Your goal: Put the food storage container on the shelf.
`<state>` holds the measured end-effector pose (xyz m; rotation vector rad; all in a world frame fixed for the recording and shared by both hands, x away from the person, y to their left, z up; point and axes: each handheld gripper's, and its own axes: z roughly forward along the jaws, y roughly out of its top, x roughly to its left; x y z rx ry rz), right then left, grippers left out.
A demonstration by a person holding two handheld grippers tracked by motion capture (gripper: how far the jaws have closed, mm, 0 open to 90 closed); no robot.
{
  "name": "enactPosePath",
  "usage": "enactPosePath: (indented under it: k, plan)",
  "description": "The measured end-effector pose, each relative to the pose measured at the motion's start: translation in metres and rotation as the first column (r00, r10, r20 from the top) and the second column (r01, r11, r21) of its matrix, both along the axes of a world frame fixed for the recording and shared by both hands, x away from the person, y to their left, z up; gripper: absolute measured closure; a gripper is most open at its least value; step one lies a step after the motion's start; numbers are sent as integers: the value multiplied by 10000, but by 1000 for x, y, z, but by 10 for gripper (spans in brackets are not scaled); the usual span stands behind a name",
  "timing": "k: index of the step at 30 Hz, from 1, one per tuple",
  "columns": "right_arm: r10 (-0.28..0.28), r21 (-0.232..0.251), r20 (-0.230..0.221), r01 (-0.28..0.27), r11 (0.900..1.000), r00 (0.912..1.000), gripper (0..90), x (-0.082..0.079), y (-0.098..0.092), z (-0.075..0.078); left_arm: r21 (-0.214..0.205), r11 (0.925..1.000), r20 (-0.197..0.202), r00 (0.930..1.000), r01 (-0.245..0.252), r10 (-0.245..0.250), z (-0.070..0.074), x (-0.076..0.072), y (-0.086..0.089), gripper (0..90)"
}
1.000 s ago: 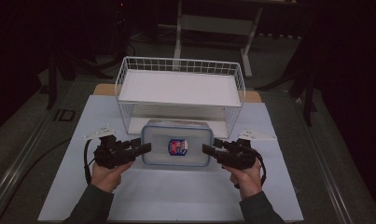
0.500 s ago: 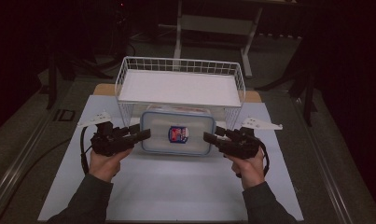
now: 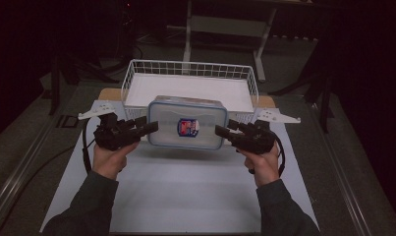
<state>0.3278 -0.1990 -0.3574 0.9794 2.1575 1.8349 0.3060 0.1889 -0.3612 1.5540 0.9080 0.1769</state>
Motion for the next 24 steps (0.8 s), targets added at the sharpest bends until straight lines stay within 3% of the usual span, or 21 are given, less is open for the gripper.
enactPosePath:
  k: [8,14,24]
  plan:
    - [8,-55,195,-7,10000,9998,484,13,0,13,-87,10000,148,9999,-24,26,9,12,0,521]
    - [4,-79,329,-1,10000,9995,483,21,1,22,-381,9992,195,9998,-86,94,11,19,1,522]
    - [-98,-34,452,100,9999,9989,483,35,2,30,-488,9987,454,9988,-134,156,19,35,1,522]
